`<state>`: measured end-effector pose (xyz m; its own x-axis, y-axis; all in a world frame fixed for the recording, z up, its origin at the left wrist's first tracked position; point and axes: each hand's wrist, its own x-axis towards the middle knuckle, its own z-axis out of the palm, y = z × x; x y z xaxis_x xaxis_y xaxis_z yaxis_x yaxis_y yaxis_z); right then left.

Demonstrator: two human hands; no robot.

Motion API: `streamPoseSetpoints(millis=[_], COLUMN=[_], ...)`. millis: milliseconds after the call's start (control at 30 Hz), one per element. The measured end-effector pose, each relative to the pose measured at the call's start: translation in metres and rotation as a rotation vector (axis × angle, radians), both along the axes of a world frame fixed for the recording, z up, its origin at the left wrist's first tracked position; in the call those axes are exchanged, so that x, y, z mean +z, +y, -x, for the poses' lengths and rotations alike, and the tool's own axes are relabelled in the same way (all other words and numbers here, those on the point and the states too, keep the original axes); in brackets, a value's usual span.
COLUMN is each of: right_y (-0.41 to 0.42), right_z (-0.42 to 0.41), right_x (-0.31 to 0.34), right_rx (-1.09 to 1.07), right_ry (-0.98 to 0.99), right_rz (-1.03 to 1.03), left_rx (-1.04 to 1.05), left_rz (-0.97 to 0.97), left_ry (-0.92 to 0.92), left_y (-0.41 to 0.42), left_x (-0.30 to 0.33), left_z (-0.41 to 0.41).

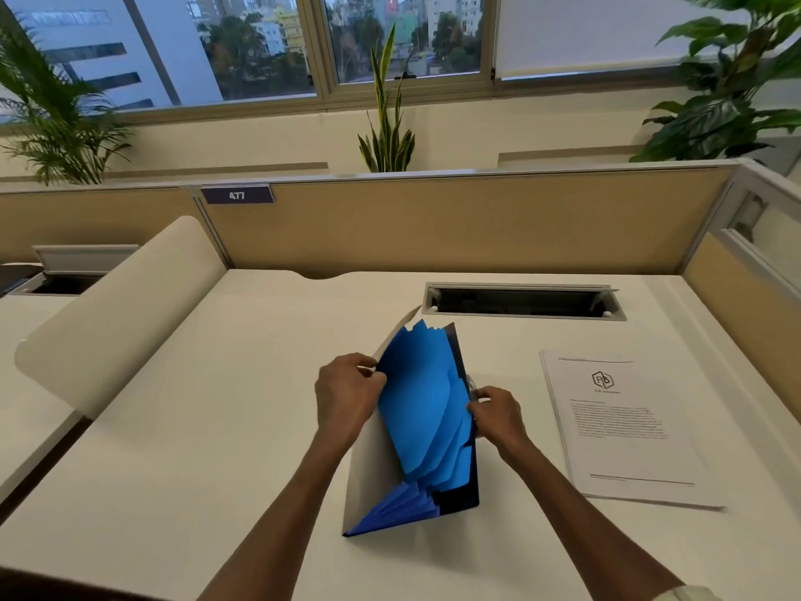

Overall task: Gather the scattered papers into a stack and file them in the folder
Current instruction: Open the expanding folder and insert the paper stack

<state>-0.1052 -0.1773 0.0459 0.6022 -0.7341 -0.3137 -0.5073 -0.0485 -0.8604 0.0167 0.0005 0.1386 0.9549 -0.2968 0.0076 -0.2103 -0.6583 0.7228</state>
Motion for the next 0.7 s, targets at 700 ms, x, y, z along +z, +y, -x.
streamPoseSetpoints(millis=[700], right_y=[-0.132], right_z=[0.081], right_x=[-0.027], right_rx=[-0.156], right_ry=[0.144], right_rz=[0.017], left_rx=[-0.044], left_rz=[-0.114], left_ry=[-0.019], left_y=[-0.093], left_x=[-0.025], left_z=[0.072])
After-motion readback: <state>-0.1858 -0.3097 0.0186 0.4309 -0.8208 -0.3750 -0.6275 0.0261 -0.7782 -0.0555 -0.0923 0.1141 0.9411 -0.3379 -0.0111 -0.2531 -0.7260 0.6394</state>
